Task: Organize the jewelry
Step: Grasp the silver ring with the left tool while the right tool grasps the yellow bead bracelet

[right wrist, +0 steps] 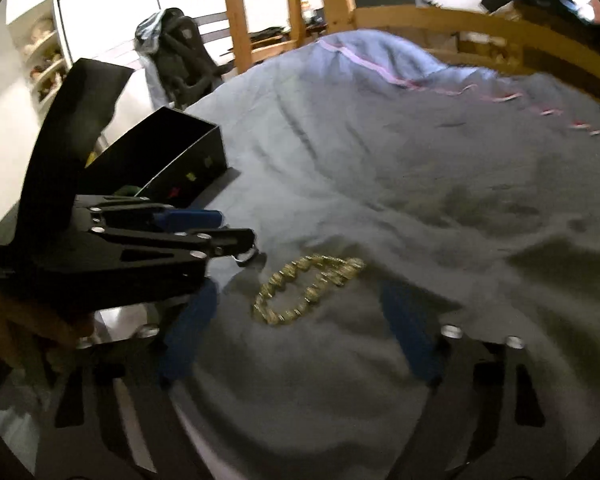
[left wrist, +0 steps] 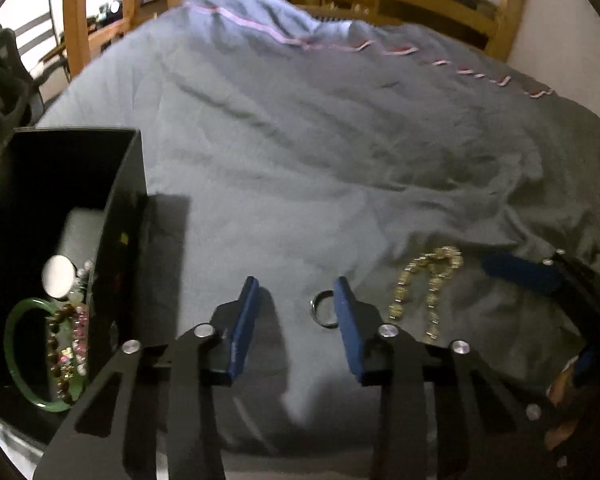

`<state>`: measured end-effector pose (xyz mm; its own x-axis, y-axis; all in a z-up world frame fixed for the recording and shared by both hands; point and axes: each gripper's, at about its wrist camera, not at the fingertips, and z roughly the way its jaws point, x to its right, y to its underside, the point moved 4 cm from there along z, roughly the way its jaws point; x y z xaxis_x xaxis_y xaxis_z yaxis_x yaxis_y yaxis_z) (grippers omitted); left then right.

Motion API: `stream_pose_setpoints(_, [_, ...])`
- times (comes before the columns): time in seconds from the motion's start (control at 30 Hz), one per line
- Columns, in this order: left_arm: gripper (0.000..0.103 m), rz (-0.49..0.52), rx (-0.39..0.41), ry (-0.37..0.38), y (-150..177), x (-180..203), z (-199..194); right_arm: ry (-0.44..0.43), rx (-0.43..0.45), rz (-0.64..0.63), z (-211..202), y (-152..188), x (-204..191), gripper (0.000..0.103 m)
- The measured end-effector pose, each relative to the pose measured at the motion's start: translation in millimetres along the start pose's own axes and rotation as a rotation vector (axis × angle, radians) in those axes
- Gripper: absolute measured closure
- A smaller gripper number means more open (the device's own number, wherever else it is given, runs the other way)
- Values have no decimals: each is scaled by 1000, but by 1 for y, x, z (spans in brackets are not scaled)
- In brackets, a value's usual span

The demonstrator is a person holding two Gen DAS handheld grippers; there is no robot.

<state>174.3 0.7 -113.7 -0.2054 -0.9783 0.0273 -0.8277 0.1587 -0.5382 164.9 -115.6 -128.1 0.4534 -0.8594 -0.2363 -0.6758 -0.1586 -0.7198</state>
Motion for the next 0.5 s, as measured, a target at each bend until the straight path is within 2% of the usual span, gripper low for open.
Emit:
stream_pose_setpoints(0.13, [82, 23, -15, -2, 0, 4, 5, 27, -75, 29, 25, 7, 11, 55])
stream_pose_setpoints(0.2, [87, 49, -11, -7, 1, 8, 5, 45, -66, 69, 20, 7, 19, 76])
stream_pose_setpoints(0.23, [90, 55, -10, -6, 1, 11, 5, 49, -53, 95, 16, 5, 25, 90])
stream_pose_setpoints(0.27, [92, 60, -10, -2, 1, 12, 5, 47, -40, 114, 12, 4, 29, 95])
stream_pose_setpoints(0.5, [98, 82, 29, 18, 3, 19, -7, 80, 34, 170, -9, 0, 38, 95])
